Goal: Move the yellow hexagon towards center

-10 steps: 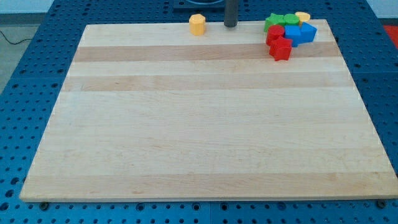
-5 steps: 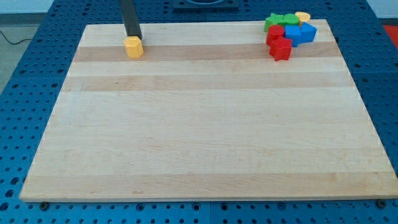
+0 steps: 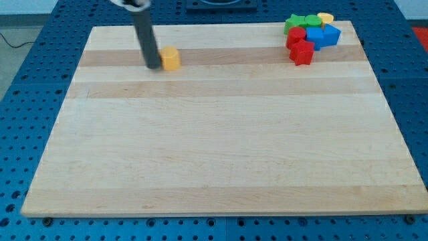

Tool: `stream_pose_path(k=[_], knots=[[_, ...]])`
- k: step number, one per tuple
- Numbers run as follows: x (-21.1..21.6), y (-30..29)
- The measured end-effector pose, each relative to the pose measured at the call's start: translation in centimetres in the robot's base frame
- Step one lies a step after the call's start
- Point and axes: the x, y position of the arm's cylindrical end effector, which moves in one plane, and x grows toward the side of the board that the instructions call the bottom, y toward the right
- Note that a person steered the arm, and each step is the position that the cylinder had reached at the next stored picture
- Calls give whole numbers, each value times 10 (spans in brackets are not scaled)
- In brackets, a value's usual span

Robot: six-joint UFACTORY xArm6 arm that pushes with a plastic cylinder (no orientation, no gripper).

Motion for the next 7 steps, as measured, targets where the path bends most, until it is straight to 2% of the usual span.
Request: stream_pose_path(k=[1,3,4,6,7], knots=[[1,7],[-65,-31],[-78,-9],[-6,46],[1,57]])
